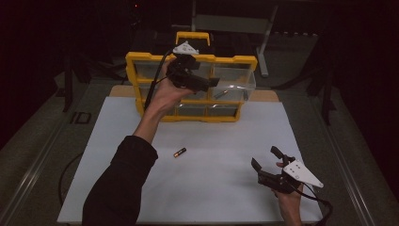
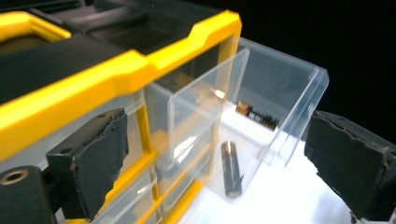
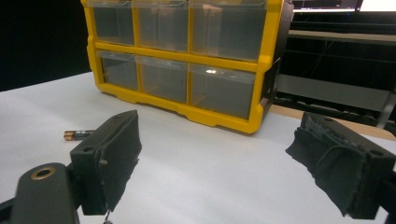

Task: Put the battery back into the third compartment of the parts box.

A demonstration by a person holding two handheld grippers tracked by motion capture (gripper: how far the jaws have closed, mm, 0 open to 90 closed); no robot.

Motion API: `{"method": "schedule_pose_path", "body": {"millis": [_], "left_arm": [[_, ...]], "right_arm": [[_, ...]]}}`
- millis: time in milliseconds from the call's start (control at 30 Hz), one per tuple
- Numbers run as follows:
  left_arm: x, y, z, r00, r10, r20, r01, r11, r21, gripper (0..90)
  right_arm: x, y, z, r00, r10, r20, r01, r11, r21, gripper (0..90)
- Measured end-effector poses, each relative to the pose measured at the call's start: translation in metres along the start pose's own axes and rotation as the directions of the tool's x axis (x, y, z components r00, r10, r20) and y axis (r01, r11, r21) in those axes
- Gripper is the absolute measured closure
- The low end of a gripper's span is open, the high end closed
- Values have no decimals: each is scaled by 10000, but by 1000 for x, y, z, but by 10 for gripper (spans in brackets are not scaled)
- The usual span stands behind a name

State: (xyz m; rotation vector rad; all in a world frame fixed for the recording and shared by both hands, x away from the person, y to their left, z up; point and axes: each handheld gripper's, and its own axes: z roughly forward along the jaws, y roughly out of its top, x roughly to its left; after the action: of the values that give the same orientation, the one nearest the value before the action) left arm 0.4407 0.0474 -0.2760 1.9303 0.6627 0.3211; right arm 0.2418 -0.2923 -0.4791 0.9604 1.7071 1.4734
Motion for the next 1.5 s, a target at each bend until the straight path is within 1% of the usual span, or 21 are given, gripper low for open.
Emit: {"method": "schedule_pose_path", "body": {"millis": [233,467,767,1000,1067,1133,1367,1500], "left_arm": [[5,-9,-3,9998,184,-18,-183,9980,612,52],[7,-17,-6,9996,268,107,-277,9947,988,53],[7,-24,-4,9985,483,272,-518,9876,1479,54],[4,-27,-3,9970,653,411,-715,9820,1746,54],[4,-28,-4,9965,773,332,-819,9812,1745,56],[4,-28,-6,9969,748,250,-779,9837,1619,68],[8,-32,-10,9975,687,171,-706,9823,1734,67],[10,-37,-11,9974,721,83,-724,9801,1849,60]], "right_arm": [[0,0,0,10000,18,2,-18,10000,14,137],[0,0,0,10000,27,-11,-27,10000,11,137],[0,0,0,10000,24,-13,-24,10000,16,137],[1,0,0,10000,27,-18,-27,10000,6,137],[1,0,0,10000,36,-20,-36,10000,4,137],[1,0,0,10000,33,-26,-33,10000,1,137],[1,0,0,10000,52,-37,-52,10000,15,137],[1,0,1,10000,50,-42,-50,10000,26,137]]}}
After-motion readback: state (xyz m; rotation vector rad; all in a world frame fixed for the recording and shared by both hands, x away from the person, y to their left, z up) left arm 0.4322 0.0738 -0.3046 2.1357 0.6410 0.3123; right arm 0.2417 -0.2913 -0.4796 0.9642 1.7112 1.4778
